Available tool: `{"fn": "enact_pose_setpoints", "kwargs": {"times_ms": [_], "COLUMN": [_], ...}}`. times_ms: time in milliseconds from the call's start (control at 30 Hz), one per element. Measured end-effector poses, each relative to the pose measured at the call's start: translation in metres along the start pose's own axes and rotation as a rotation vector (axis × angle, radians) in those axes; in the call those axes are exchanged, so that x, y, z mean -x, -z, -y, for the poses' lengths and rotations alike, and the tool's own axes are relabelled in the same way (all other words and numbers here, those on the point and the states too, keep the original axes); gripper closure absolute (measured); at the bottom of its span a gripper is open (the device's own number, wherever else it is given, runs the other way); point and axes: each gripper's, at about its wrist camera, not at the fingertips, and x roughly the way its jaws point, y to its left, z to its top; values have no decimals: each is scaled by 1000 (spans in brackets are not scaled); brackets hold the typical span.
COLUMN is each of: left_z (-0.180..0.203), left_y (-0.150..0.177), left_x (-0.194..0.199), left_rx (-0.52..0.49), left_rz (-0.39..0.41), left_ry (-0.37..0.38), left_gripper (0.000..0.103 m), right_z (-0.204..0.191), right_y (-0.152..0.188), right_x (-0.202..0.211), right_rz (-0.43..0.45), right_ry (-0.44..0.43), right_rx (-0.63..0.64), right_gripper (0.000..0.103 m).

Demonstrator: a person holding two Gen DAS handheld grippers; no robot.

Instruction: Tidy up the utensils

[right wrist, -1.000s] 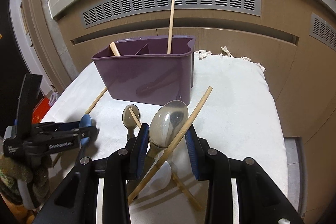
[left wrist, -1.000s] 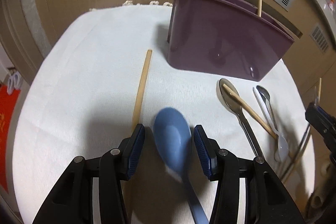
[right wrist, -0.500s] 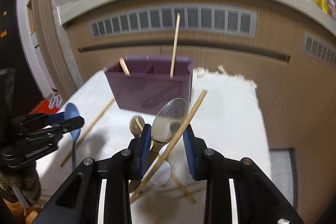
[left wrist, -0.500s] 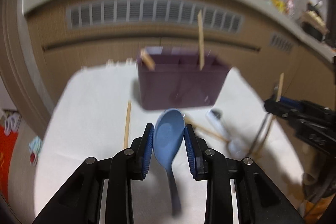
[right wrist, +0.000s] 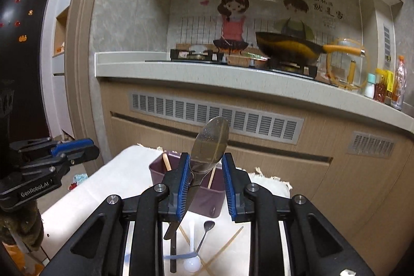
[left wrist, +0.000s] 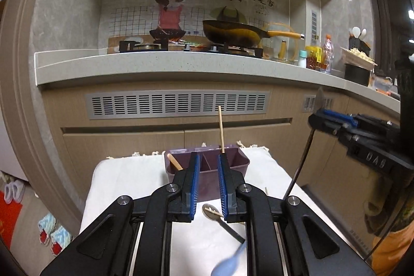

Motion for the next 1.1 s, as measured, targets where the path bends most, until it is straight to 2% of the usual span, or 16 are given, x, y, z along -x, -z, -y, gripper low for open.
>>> {"fn": "enact_pose_setpoints", "kwargs": {"times_ms": [133, 233, 300, 400, 467, 667, 733, 767, 900, 967, 1100], "left_z": [-3, 8, 20, 34, 39, 48, 52, 54, 56, 57, 63], "left_y": [17, 45, 69, 95, 105, 122, 129, 132, 142, 143, 141], "left_x": [-13, -34, -49, -65, -78, -133, -149, -154, -173, -176, -174], "left_rx": [-4, -59, -108, -138, -131, -94, -105, -110, -101, -93, -108], "left_rz": [-113, -246, -336, -411, -447, -560, -600, -615, -673, -670, -639], "left_ry": [17, 90, 173, 247, 264, 218, 201, 192, 150, 143, 131], "left_gripper": [87, 84, 69, 49, 46, 47, 53, 61, 63, 64, 88], "right_z": [1, 3, 6, 12, 16, 23, 26, 28, 40, 47, 57], "right_y": [-1, 11, 22, 38, 48, 74, 78, 81, 94, 99, 109], "right_x": [2, 0, -1, -3, -4, -7, -9, -10, -17, -22, -32], "right_rz": [-13, -51, -78, -114, -134, -161, -168, -173, -199, -215, -252], "right_ry": [0, -7, -12, -10, -5, 14, 8, 6, -11, -20, -33], "right_rx": [2, 3, -5, -19, -28, -33, -46, -52, -84, -113, -160], "right_gripper": [80, 80, 81, 81, 81, 81, 81, 81, 81, 82, 83]}}
